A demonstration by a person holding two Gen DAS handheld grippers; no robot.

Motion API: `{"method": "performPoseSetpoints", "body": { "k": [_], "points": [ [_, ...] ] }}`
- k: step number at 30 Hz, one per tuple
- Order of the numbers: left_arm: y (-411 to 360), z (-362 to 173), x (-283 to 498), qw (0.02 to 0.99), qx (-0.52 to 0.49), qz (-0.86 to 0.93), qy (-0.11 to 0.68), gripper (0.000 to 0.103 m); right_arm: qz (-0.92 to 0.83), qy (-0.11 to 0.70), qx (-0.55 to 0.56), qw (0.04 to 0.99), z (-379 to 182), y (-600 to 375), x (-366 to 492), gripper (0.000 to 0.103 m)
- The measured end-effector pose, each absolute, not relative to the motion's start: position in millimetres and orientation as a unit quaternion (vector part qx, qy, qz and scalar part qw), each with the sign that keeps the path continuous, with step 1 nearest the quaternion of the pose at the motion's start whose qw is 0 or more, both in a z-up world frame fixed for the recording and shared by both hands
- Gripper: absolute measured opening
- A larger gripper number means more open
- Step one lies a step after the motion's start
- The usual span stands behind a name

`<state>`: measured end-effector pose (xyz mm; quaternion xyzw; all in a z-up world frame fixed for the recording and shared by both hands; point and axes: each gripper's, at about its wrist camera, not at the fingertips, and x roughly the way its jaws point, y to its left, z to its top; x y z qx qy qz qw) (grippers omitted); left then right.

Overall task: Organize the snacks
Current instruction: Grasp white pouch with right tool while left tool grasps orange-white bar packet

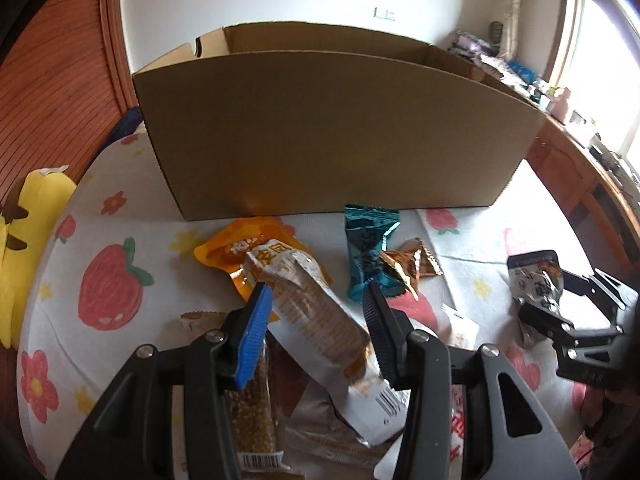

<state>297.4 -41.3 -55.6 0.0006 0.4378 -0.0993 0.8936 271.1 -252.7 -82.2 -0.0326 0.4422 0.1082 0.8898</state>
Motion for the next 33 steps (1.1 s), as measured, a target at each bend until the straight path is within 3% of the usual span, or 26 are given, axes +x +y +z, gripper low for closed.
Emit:
{"method": "performPoseSetpoints", "body": {
  "k": [10,13,16,22,27,31,33],
  "points": [
    [-51,-62,316,0.881,0.021,-0.068,0.468,0.049,0.112,0.442,-0.028,0.89,-83,-255,271,0.076],
    [-53,-65,317,0.88,0.023,-0.064,0.471,0.056,0.112,0.442,-0.028,0.89,-82,-255,271,0.077],
    [-51,-69,319,0.874,0.021,-0.066,0.48,0.069,0.112,0.442,-0.029,0.89,-83,-254,271,0.077],
    [-52,-73,320,0.874,0.023,-0.066,0.48,0.07,0.114,0.442,-0.028,0.889,-82,-255,271,0.077],
    [-49,-81,323,0.872,0.022,-0.062,0.485,0.078,0.113,0.442,-0.029,0.889,-82,-254,271,0.077],
    [-47,-83,323,0.873,0.024,-0.064,0.482,0.078,0.113,0.442,-0.03,0.889,-82,-254,271,0.077],
    [-45,-84,321,0.875,0.021,-0.07,0.478,0.072,0.113,0.442,-0.03,0.889,-82,-255,271,0.077]
  ]
}}
